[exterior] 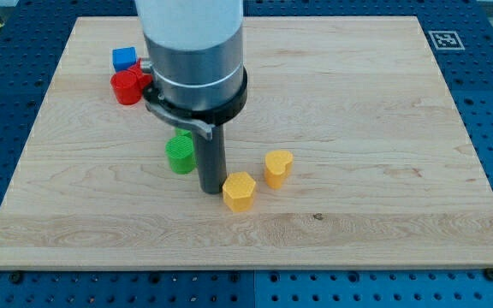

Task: Move the blue triangle above the green star

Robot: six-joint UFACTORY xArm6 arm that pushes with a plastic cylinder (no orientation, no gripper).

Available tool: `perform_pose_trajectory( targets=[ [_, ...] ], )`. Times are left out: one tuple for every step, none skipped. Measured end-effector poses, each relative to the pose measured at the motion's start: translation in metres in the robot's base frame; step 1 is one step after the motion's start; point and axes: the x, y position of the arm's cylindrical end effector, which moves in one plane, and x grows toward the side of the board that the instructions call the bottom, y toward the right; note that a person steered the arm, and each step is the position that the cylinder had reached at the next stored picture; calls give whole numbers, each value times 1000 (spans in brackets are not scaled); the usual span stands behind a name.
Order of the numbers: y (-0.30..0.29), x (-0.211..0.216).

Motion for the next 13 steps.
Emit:
perform_pose_trajectory(
  targets=[
    [-3, 22],
    [-3, 28],
    [5, 27],
    [13, 14],
    [35, 4],
    [67, 1],
    [77, -2],
    [53, -26],
    [24, -86],
    [22, -151],
    [-11, -160],
    [-47, -146],
    [-86, -146]
  ],
)
